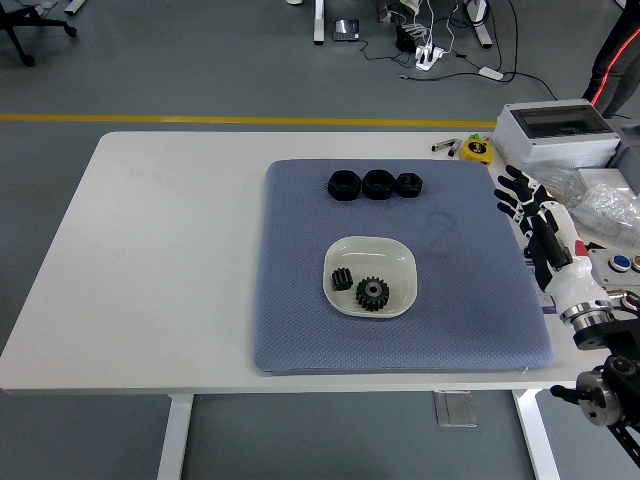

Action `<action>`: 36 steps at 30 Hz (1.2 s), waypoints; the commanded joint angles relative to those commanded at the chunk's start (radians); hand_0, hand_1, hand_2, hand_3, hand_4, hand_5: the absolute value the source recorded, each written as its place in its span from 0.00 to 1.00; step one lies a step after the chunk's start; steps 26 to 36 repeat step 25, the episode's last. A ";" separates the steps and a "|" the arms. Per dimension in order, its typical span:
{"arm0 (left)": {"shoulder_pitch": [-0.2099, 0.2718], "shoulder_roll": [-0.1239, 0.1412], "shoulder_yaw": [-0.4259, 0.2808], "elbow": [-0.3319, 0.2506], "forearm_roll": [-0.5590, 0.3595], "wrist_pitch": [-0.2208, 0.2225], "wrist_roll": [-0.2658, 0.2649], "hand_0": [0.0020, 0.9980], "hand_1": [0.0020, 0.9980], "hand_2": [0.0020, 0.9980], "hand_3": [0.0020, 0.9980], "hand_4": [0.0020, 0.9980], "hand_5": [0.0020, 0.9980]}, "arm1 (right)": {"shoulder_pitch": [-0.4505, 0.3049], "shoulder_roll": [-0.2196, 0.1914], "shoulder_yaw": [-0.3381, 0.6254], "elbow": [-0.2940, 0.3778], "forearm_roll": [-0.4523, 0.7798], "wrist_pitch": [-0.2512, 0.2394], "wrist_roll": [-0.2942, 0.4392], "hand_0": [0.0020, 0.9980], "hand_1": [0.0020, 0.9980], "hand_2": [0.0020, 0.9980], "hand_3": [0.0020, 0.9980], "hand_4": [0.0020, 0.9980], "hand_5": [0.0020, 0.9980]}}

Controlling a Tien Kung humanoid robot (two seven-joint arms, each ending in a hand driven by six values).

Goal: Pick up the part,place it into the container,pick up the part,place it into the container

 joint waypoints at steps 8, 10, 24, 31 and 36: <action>-0.003 -0.004 -0.011 0.003 0.011 0.005 0.005 0.68 0.68 0.74 0.63 0.64 0.67 | 0.001 -0.001 0.000 0.004 -0.004 -0.002 -0.011 0.88 0.84 0.86 0.88 1.00 0.86; -0.004 -0.004 -0.012 0.003 0.014 0.005 0.006 0.68 0.68 0.73 0.63 0.64 0.67 | 0.001 -0.001 0.000 0.006 -0.007 -0.002 -0.014 0.87 0.84 0.86 0.87 1.00 0.86; -0.006 -0.007 -0.014 0.006 0.022 0.012 0.004 0.68 0.68 0.73 0.63 0.63 0.68 | -0.011 -0.005 0.013 0.031 -0.068 0.007 -0.036 0.86 0.83 0.85 0.87 1.00 0.86; -0.006 -0.008 -0.014 0.007 0.023 0.013 0.004 0.68 0.68 0.73 0.63 0.63 0.68 | -0.012 -0.005 0.013 0.032 -0.070 0.008 -0.037 0.86 0.83 0.85 0.87 1.00 0.86; -0.006 -0.008 -0.014 0.007 0.023 0.013 0.004 0.68 0.68 0.73 0.63 0.63 0.68 | -0.012 -0.005 0.013 0.032 -0.070 0.008 -0.037 0.86 0.83 0.85 0.87 1.00 0.86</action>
